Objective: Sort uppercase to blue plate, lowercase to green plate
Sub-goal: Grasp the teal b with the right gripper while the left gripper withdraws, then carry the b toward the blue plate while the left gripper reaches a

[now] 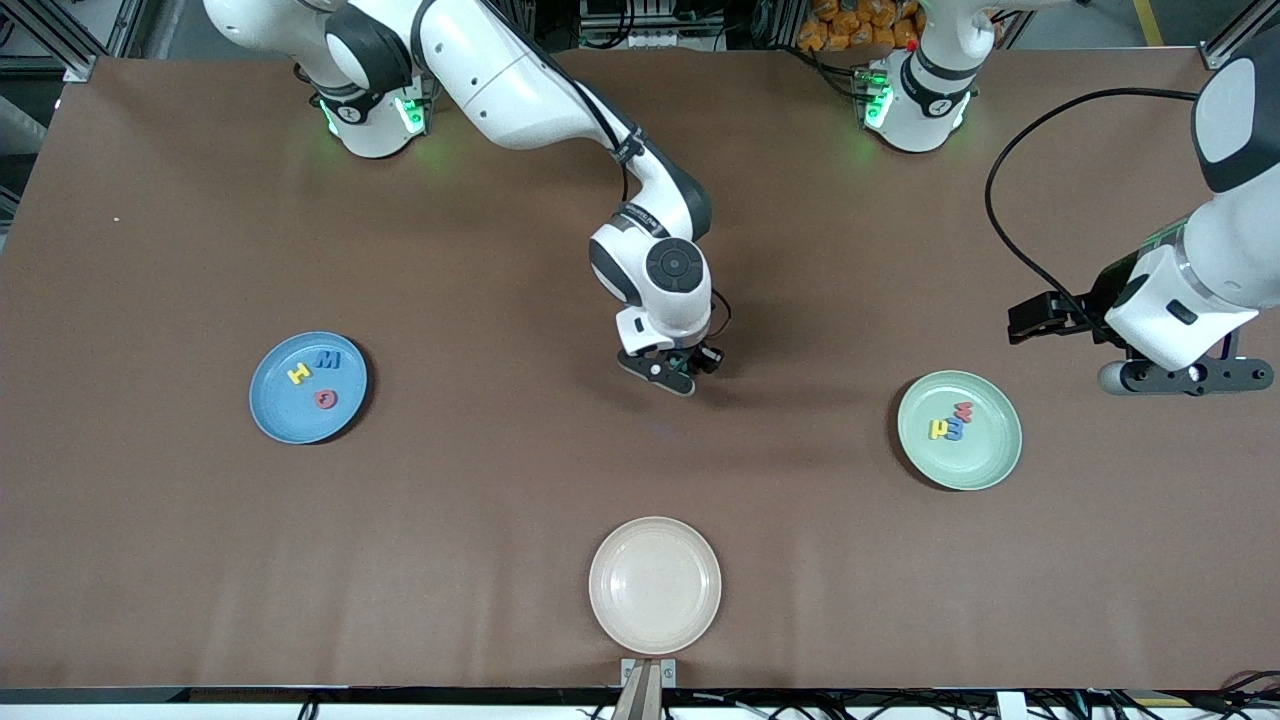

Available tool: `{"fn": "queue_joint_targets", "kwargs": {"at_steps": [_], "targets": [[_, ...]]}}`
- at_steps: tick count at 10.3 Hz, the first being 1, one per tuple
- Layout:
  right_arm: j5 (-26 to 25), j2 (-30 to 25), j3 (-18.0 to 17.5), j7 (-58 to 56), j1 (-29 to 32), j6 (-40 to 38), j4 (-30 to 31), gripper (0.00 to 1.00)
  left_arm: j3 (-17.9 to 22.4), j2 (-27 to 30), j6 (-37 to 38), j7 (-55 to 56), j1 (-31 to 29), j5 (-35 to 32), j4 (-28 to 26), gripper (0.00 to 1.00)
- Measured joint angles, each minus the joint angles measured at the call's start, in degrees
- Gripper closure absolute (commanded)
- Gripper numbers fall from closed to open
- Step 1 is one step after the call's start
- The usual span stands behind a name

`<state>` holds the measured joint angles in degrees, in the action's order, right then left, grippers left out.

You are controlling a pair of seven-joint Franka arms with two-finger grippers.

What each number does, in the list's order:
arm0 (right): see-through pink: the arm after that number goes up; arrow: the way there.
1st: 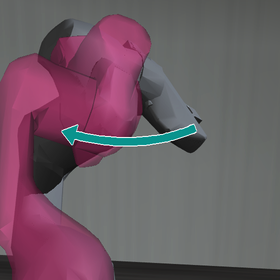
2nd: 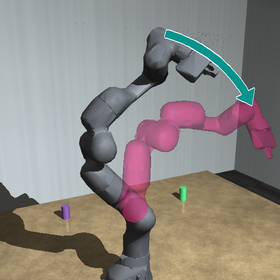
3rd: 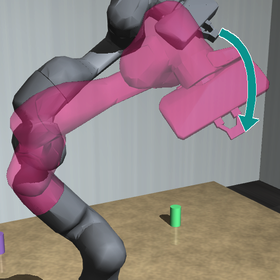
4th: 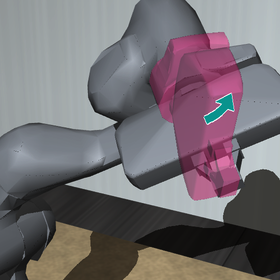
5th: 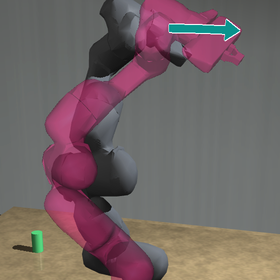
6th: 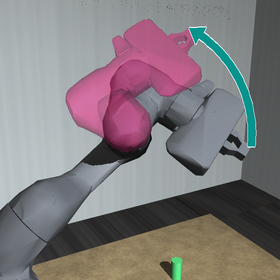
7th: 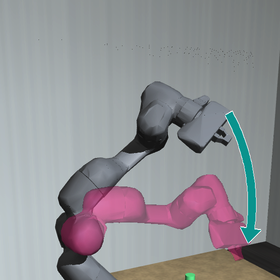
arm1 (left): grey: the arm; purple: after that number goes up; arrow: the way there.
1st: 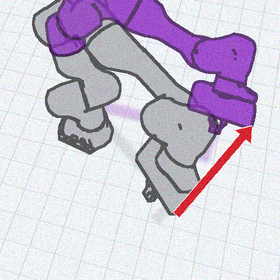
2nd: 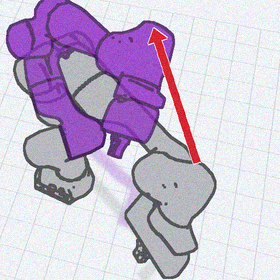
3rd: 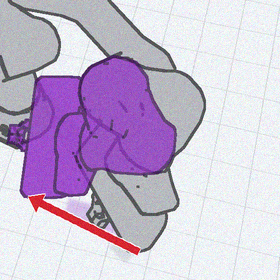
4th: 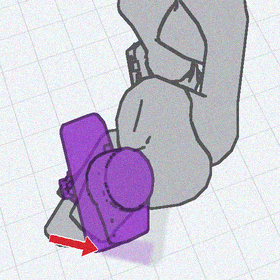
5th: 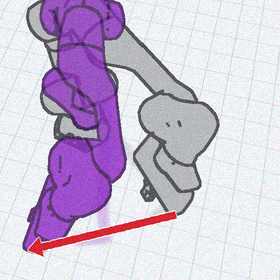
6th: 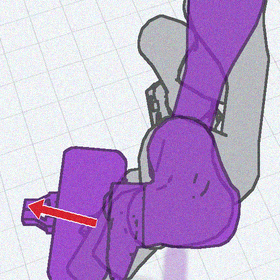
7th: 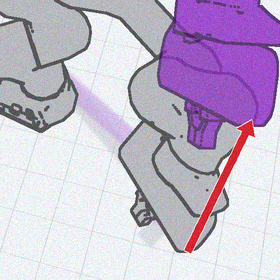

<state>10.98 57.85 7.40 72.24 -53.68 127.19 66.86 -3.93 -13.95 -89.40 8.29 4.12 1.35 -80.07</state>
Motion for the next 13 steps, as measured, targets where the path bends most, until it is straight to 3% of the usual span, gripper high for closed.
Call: {"fn": "queue_joint_targets", "kwargs": {"at_steps": [13], "targets": [[-2.0,0.0,0.0,0.4,0.1,-0.5,-0.2,0.65,0.0,-0.1,0.0,0.0,0.0,0.0,-0.3,0.0]]}}
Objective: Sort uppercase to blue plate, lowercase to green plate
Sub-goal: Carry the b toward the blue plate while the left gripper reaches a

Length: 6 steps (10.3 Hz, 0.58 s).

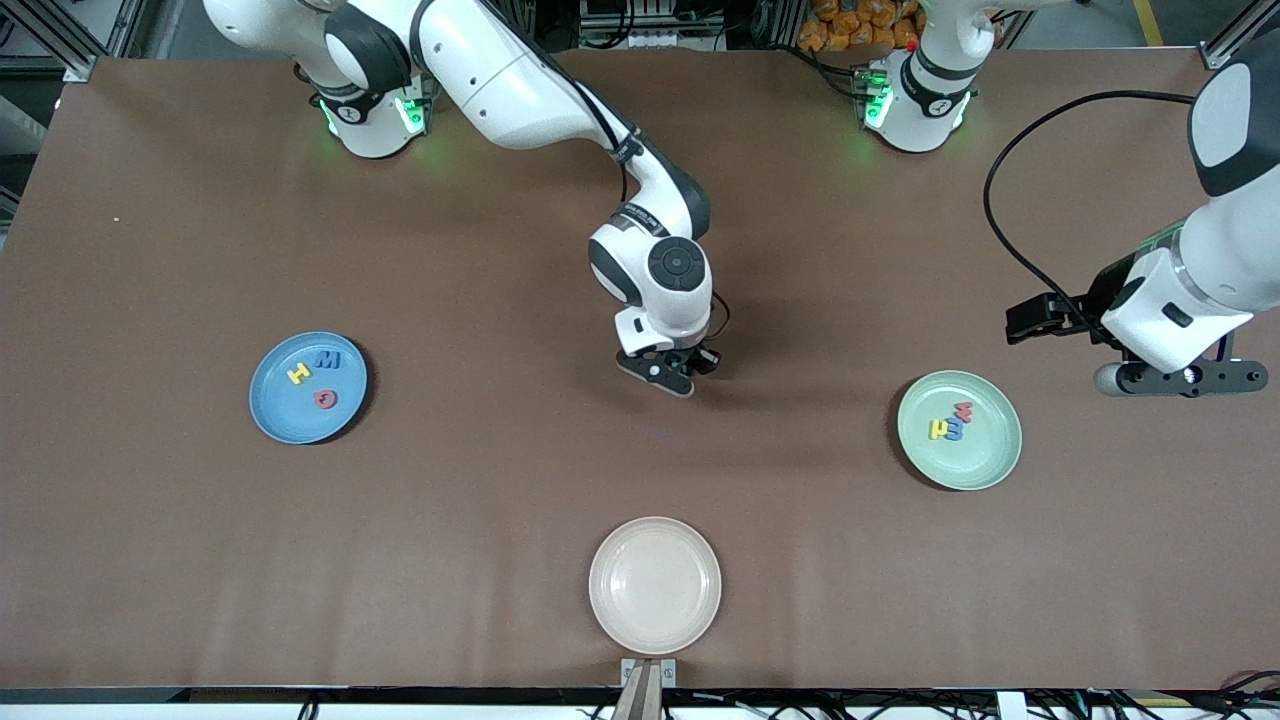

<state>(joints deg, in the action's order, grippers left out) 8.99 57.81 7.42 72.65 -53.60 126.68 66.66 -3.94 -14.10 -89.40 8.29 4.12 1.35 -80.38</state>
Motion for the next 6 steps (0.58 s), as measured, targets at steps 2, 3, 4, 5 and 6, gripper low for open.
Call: {"fn": "queue_joint_targets", "kwargs": {"at_steps": [2,3,4,5,6], "targets": [[0.0,0.0,0.0,0.0,0.0,0.0,0.0,0.65,0.0,0.0,0.0,0.0,0.0,0.0,0.0,0.0],[0.0,0.0,0.0,0.0,0.0,0.0,0.0,0.65,0.0,0.0,0.0,0.0,0.0,0.0,0.0,0.0],[0.0,0.0,0.0,0.0,0.0,0.0,0.0,0.65,0.0,0.0,0.0,0.0,0.0,0.0,0.0,0.0],[0.0,0.0,0.0,0.0,0.2,0.1,0.0,0.65,0.0,0.0,0.0,0.0,0.0,0.0,0.0,0.0],[0.0,0.0,0.1,0.0,0.4,0.1,0.0,0.65,0.0,0.0,0.0,0.0,0.0,0.0,0.0,0.0]]}}
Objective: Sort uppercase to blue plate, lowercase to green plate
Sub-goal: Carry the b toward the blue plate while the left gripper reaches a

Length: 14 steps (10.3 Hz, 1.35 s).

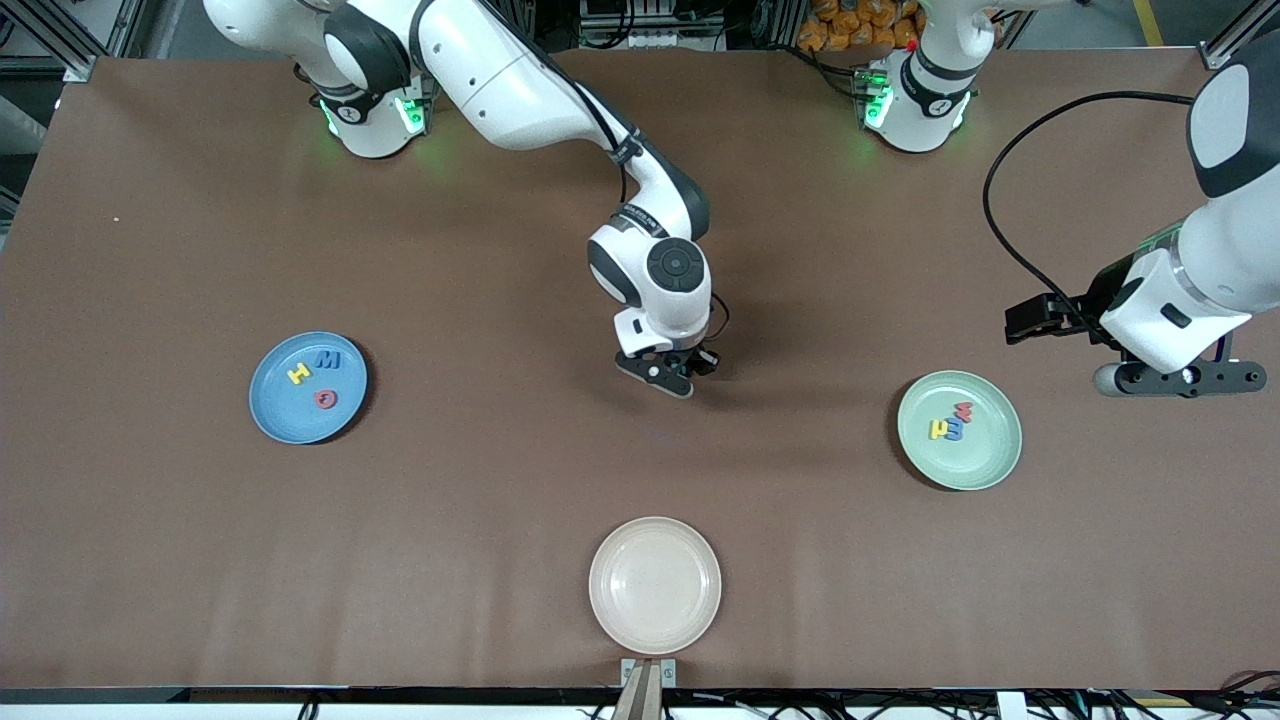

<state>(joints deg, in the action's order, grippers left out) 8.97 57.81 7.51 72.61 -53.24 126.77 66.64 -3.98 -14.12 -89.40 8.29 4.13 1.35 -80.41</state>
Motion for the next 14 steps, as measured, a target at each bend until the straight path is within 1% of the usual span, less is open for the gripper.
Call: {"fn": "queue_joint_targets", "kwargs": {"at_steps": [3,5,7,9,12,14], "targets": [[-0.1,0.0,0.2,-4.8,2.1,-1.5,-0.2,0.65,-0.1,0.0,0.0,0.0,0.4,0.4,0.0,0.0],[-0.1,-0.1,0.2,-10.0,4.0,-4.2,-0.6,0.64,-0.5,-0.2,0.0,0.0,1.2,2.8,0.0,0.0],[-0.1,-0.3,0.3,-15.6,5.8,-7.1,-1.0,0.64,-0.6,-0.6,-0.6,1.4,3.4,4.4,0.0,0.0],[-0.1,-0.5,0.3,-20.6,7.2,-9.4,-1.2,0.64,-0.8,-1.5,-1.7,7.2,7.9,4.6,-0.1,0.0],[-0.1,-1.5,0.4,-26.7,9.1,-13.7,-1.6,0.64,-1.1,-4.5,-5.6,21.2,18.0,4.6,-0.9,0.0],[-0.2,-2.3,0.4,-31.1,10.8,-15.6,-1.4,0.63,-1.0,-6.8,-8.4,28.6,23.8,4.5,-1.9,0.0]]}}
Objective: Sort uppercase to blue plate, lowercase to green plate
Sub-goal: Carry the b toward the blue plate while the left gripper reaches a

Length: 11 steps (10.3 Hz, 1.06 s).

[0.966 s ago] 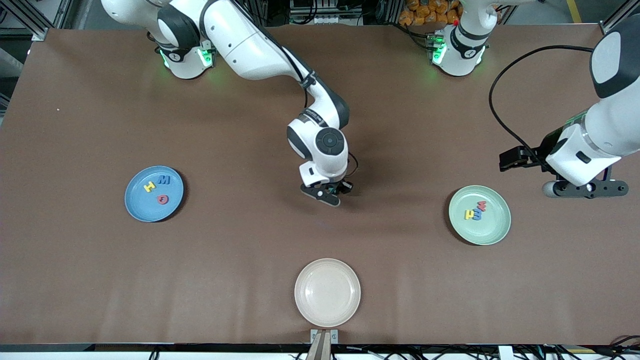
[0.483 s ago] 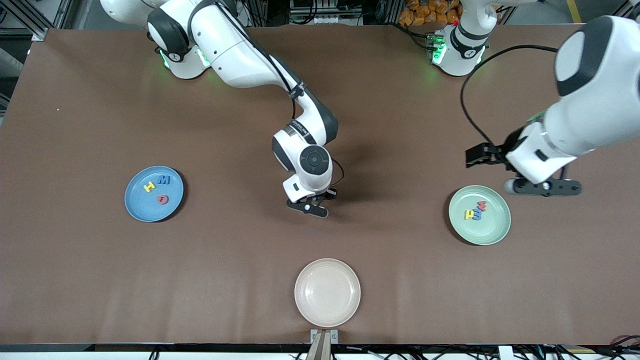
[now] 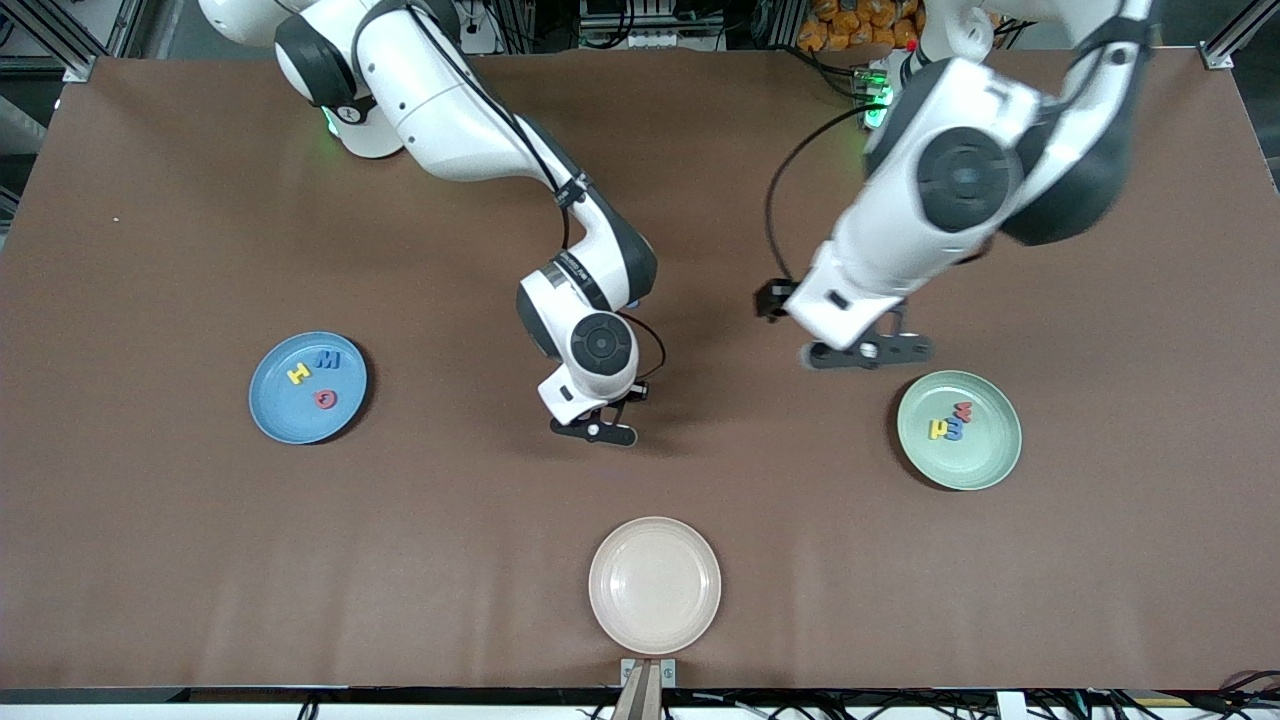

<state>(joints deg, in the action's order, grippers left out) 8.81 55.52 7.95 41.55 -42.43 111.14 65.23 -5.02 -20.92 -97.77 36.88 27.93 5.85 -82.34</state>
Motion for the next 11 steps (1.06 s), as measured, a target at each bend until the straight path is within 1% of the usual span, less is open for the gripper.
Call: {"fn": "queue_joint_targets", "kwargs": {"at_steps": [2,3,5,7,8,10,11], "targets": [[0.0,-0.4,0.2,-6.0,2.1,-0.1,1.6,0.63,0.1,-0.8,-3.2,2.8,3.0,-0.1,-2.9,0.0],[0.0,-1.3,0.3,-9.3,3.6,-0.1,3.4,0.63,0.1,-0.8,-5.9,4.4,4.1,-0.1,-5.0,0.0],[0.0,-3.4,0.3,-15.5,6.3,-0.1,6.7,0.63,0.1,-1.1,-12.7,9.4,7.2,-0.1,-9.7,0.0],[-0.4,-6.5,0.5,-21.2,8.4,-0.1,10.7,0.63,0.1,-2.5,-17.5,14.4,11.0,-0.1,-12.1,0.0],[-2.0,-8.9,0.6,-25.0,10.0,-0.1,13.7,0.63,0.1,-4.0,-20.0,17.3,12.7,-0.1,-12.6,0.0],[-6.7,-14.7,0.7,-34.6,14.1,-0.1,20.8,0.63,0.1,-7.5,-25.4,22.6,15.6,-0.1,-12.8,0.0],[-8.1,-17.9,0.7,-39.3,16.4,0.1,24.7,0.63,0.1,-9.3,-27.7,25.5,16.6,-0.1,-12.8,0.0]]}}
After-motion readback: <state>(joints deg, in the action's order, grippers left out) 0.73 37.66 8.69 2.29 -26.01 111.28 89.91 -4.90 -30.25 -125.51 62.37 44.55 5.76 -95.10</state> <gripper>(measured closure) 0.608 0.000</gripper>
